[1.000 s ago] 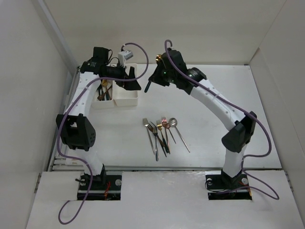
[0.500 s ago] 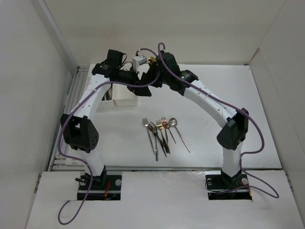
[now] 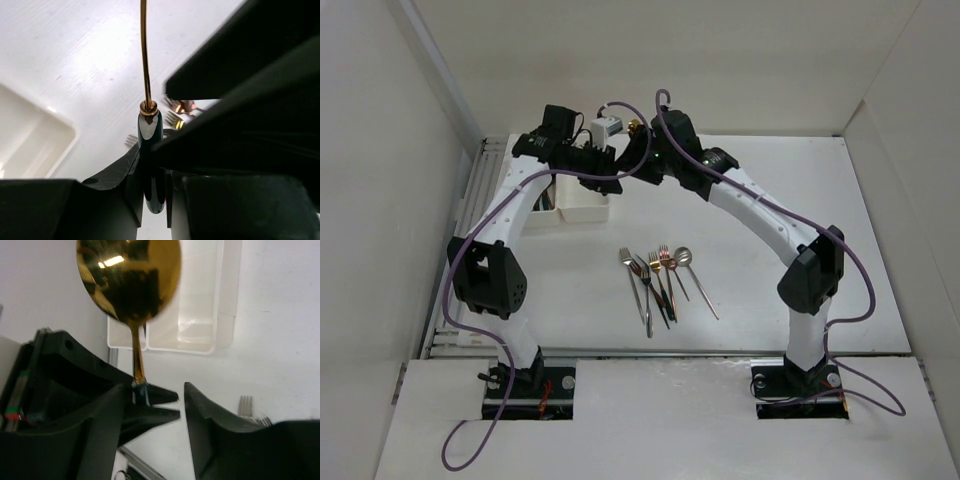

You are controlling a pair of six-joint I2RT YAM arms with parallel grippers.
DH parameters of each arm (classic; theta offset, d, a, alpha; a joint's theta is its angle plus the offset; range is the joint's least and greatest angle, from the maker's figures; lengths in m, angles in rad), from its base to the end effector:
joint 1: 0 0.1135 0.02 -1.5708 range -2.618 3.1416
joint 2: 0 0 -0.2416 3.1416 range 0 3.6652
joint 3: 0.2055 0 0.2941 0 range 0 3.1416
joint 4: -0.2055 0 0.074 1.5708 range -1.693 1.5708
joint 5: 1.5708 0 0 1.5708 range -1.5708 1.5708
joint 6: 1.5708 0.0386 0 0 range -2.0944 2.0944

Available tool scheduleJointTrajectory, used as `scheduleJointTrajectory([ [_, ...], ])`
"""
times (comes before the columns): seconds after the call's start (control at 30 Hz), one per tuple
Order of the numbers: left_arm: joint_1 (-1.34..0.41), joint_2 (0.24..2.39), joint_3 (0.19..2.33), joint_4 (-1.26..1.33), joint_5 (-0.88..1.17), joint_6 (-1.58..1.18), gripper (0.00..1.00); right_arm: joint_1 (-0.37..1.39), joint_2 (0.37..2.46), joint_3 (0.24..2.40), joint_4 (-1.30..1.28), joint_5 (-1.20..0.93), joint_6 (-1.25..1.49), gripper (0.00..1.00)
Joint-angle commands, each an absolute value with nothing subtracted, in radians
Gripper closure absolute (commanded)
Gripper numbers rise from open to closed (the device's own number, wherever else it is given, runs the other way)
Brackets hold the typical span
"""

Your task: Sort the eating utensils into containers

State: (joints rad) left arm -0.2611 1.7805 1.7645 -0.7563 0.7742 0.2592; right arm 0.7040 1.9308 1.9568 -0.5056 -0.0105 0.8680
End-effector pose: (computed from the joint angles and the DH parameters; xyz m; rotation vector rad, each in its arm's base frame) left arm 0.4103 -0.1376 0.3343 0.9315 2.0284 -0.8977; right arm 0.3742 0.3183 0.3551 0.1732 2.1931 0.9530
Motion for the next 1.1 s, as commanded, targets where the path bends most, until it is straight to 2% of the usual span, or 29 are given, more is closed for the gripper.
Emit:
scheduleJointTrajectory([
  [0.0,-0.244,1.743,1.737,-0.658,0.686,0.193,1.0,0.721,1.901,1.956,-0.506,-0.066,0.835,0.4],
  [0.03,-0.217,1.743,1.726,-0.647,0.611,0.184,1.0,0.71,1.901,1.956,-0.527,-0.03,0.834,0.35],
  [0.3,0.01,1.819,1.703,-0.572,0.305,0.037,1.0,0.664,1.767,1.757,-0.763,0.158,0.648,0.21],
  [0.4,0.083,1.885,1.733,-0.548,0.227,0.014,1.0,0.646,1.767,1.671,-0.844,0.17,0.594,0.21],
  [0.7,0.092,2.071,1.815,-0.56,0.071,0.071,0.96,0.646,1.724,1.387,-0.847,0.124,0.558,0.29],
  [0.73,0.092,2.082,1.815,-0.56,0.057,0.071,0.88,0.646,1.724,1.353,-0.847,0.124,0.558,0.29],
  [0.77,0.092,2.082,1.815,-0.56,0.048,0.071,0.88,0.646,1.724,1.338,-0.847,0.124,0.558,0.29],
  [0.8,0.092,2.094,1.815,-0.56,0.048,0.071,0.67,0.646,1.736,1.324,-0.847,0.124,0.558,0.29],
  [0.87,0.092,2.094,1.806,-0.569,0.061,0.071,0.52,0.646,1.747,1.289,-0.838,0.115,0.558,0.33],
  [0.97,0.092,2.071,1.805,-0.569,0.072,0.071,0.38,0.646,1.747,1.256,-0.812,0.103,0.558,0.38],
  [1.07,0.092,2.027,1.805,-0.569,0.072,0.08,0.35,0.646,1.756,1.244,-0.802,0.103,0.558,0.41],
])
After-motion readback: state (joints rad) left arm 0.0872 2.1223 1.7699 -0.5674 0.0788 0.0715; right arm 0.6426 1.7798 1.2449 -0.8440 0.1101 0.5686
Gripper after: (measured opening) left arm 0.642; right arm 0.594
